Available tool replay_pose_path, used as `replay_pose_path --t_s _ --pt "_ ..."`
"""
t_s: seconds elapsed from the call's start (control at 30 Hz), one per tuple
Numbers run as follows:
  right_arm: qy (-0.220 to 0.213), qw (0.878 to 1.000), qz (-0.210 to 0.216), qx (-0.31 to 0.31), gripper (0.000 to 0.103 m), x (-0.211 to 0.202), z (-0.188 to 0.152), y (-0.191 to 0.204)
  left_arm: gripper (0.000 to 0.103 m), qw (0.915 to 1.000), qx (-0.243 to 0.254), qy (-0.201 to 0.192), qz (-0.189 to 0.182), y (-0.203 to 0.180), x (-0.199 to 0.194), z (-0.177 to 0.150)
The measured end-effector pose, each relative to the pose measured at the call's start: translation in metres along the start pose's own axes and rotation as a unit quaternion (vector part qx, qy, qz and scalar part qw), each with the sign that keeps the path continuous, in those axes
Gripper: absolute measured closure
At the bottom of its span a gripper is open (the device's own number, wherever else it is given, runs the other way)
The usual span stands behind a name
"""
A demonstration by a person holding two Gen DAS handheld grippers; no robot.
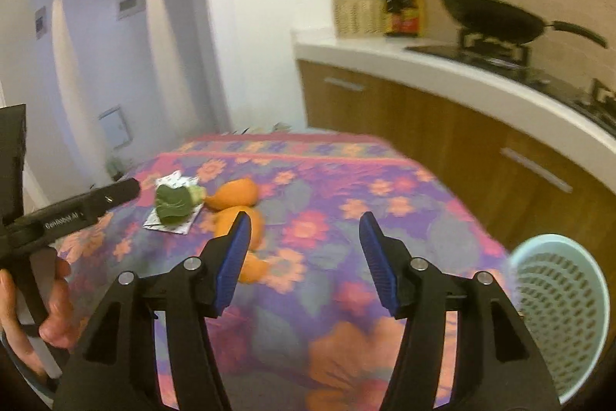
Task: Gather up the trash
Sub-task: 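Grasp the curled orange peel with the right tool while the left tool grasps the green leaf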
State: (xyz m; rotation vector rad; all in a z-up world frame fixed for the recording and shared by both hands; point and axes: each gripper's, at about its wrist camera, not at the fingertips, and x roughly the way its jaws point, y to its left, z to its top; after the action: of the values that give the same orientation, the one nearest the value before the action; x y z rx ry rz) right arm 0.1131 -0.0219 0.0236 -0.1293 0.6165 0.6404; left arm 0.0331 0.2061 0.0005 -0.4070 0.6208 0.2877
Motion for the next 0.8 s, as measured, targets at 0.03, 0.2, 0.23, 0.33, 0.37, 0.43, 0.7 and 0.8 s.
replay_pose_path --t_s 0.03,0.2,0.23,0.33,0.37,0.43,0.7,0.8 --pt "0.006 1.0 0.007 -0.005 0.048 0.008 0.002 0.007 0.028 0.9998 -0.01 0.016 -0.011 0.005 0.006 0.001" --pt "0.033 0.998 0.027 -0.039 0.048 0.04 0.004 0.039 0.031 0.9947 -0.057 0.074 -0.043 0.021 0.039 0.01" --pt "0.036 0.998 0.029 -0.042 0.048 0.046 0.002 0.042 0.033 0.9943 -0.063 0.076 -0.04 0.023 0.043 0.01" --pt "0.055 0.997 0.024 -0.041 0.048 0.061 -0.006 0.046 0.042 0.9932 -0.072 0.083 -0.041 0.026 0.057 0.009" --pt "0.058 0.997 0.013 -0.047 0.048 0.063 -0.006 0.048 0.044 0.9935 -0.068 0.084 -0.038 0.024 0.06 0.008" --pt "0.06 0.997 0.007 -0.057 0.041 0.066 -0.007 0.052 0.047 0.9943 -0.058 0.083 -0.032 0.02 0.066 0.005" --pt "0.109 0.992 -0.014 -0.062 0.04 0.09 -0.007 0.052 0.084 0.9953 -0.048 0.082 -0.022 0.016 0.072 -0.001" --pt "0.139 0.989 -0.008 -0.054 0.04 0.1 -0.008 0.048 0.091 0.9958 -0.05 0.072 -0.023 0.018 0.068 -0.002"
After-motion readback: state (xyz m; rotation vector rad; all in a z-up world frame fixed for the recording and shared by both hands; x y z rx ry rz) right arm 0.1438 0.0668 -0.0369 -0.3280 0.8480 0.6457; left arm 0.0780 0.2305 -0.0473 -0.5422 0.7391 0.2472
